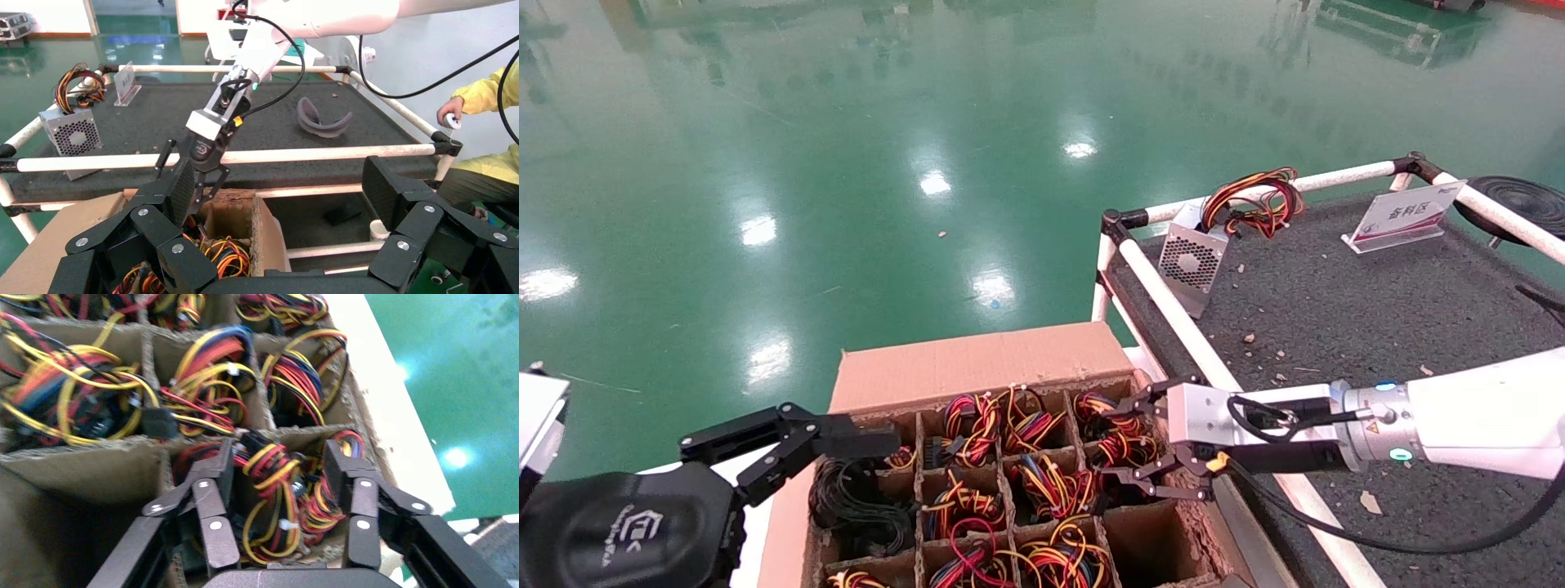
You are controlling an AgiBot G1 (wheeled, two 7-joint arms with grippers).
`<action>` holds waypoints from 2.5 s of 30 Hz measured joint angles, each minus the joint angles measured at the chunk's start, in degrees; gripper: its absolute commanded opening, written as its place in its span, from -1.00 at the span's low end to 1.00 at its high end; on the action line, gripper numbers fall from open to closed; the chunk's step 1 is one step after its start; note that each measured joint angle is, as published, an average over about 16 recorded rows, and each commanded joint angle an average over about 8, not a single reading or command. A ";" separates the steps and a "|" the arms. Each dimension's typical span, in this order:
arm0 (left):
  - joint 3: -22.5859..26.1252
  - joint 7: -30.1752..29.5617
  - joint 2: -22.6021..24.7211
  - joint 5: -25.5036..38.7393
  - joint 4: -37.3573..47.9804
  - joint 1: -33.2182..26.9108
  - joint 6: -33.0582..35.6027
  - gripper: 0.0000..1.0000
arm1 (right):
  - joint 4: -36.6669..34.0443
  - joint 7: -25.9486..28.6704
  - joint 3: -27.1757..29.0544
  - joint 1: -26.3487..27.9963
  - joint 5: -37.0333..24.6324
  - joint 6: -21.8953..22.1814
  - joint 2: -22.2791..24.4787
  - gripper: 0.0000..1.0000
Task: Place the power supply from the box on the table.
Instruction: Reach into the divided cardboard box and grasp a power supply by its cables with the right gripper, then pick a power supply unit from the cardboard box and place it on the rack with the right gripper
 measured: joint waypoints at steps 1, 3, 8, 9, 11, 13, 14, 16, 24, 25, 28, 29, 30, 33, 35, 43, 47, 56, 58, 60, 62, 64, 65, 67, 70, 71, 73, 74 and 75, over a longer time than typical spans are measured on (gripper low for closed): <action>0.00 0.00 0.00 0.00 0.00 0.00 0.00 1.00 | -0.11 -0.07 0.00 -0.02 0.01 -0.23 0.02 -1.00; 0.00 0.00 0.00 0.00 0.00 0.00 0.00 1.00 | -0.32 -0.22 -0.01 -0.09 0.00 -0.55 0.05 -1.00; 0.00 0.00 0.00 0.00 0.00 0.00 0.00 1.00 | -0.82 -0.52 -0.09 -0.28 -0.11 -0.43 0.04 -1.00; 0.00 0.00 0.00 0.00 0.00 0.00 0.00 1.00 | -0.91 -0.56 -0.10 -0.30 -0.13 -0.29 0.03 -1.00; 0.01 0.00 0.00 0.00 0.00 0.00 0.00 1.00 | -1.10 -0.54 -0.10 -0.30 -0.13 0.03 0.00 -1.00; 0.01 0.00 0.00 0.00 0.00 0.00 0.00 1.00 | -1.31 -0.41 -0.06 -0.26 -0.08 0.35 -0.02 -1.00; 0.01 0.00 0.00 0.00 0.00 0.00 0.00 1.00 | -1.42 -0.28 -0.02 -0.22 -0.03 0.47 -0.03 -1.00; 0.01 0.00 0.00 -0.01 0.00 0.00 0.00 1.00 | -1.69 0.14 0.08 -0.08 0.12 0.64 -0.03 -1.00; 0.01 0.01 0.00 -0.01 0.00 0.00 0.00 1.00 | -3.09 4.17 0.82 1.39 1.16 -0.80 0.27 -1.00; 0.01 0.01 0.00 -0.01 0.00 0.00 0.00 1.00 | -3.24 4.84 0.95 1.68 1.33 -1.26 0.36 -1.00; 0.01 0.01 0.00 -0.01 0.00 0.00 -0.01 1.00 | -3.59 6.86 1.31 2.62 1.82 -2.91 0.72 -1.00; 0.01 0.01 -0.01 -0.01 0.00 0.00 -0.01 1.00 | -3.66 7.52 1.42 2.96 1.98 -3.51 0.87 -1.00; 0.01 0.01 -0.01 -0.01 0.00 0.00 -0.01 1.00 | -3.71 8.16 1.54 3.31 2.14 -4.10 1.03 -1.00; 0.02 0.01 -0.01 -0.01 0.00 0.00 -0.01 1.00 | -3.66 9.90 1.94 4.48 2.68 -5.81 1.62 -1.00; 0.02 0.01 -0.01 -0.01 0.00 0.00 -0.01 1.00 | -3.47 10.89 2.28 5.30 3.14 -6.81 2.09 -1.00; 0.02 0.01 -0.01 -0.01 0.00 -0.01 -0.01 1.00 | -2.18 14.89 4.35 8.83 6.03 -9.06 4.43 -1.00; 0.02 0.01 -0.01 -0.01 0.00 -0.01 -0.01 1.00 | -1.17 17.30 5.68 10.58 8.02 -9.37 5.82 -1.00; 0.03 0.01 -0.01 -0.02 0.00 -0.01 -0.01 1.00 | 1.56 22.73 8.16 13.94 12.23 -9.31 9.66 -1.00; 0.03 0.01 -0.01 -0.02 0.00 -0.01 -0.01 1.00 | 1.95 23.74 8.56 14.52 13.01 -9.14 10.60 -1.00; 0.03 0.01 -0.01 -0.02 0.00 -0.01 -0.01 1.00 | 2.16 24.62 8.93 15.06 13.72 -8.92 11.53 -1.00; 0.03 0.01 -0.01 -0.02 0.00 -0.01 -0.01 1.00 | 2.16 25.37 9.29 15.58 14.39 -8.62 12.49 -1.00; 0.03 0.01 -0.01 -0.02 0.00 -0.01 -0.01 1.00 | 2.02 25.97 9.62 16.06 14.98 -8.24 13.44 -1.00; 0.03 0.02 -0.01 -0.02 0.00 -0.01 -0.01 1.00 | 1.87 26.22 9.76 16.27 15.23 -8.02 13.89 -1.00; 0.03 0.02 -0.01 -0.02 0.00 -0.01 -0.01 1.00 | 1.48 26.64 10.04 16.66 15.70 -7.53 14.79 -1.00; 0.03 0.02 -0.01 -0.02 0.00 -0.01 -0.01 1.00 | 0.69 27.07 10.41 17.11 16.26 -6.73 16.02 -1.00; 0.03 0.02 -0.01 -0.02 0.00 -0.01 -0.01 1.00 | 0.43 27.13 10.50 17.23 16.39 -6.45 16.40 -1.00; 0.03 0.02 -0.01 -0.02 0.00 -0.01 -0.01 1.00 | -0.07 27.20 10.64 17.40 16.60 -5.89 17.11 -1.00; 0.03 0.02 -0.01 -0.02 0.00 -0.01 -0.01 1.00 | -0.32 27.19 10.69 17.45 16.66 -5.60 17.44 -1.00; 0.04 0.02 -0.01 -0.02 0.00 -0.01 -0.01 1.00 | -0.55 27.17 10.72 17.47 16.70 -5.31 17.76 -1.00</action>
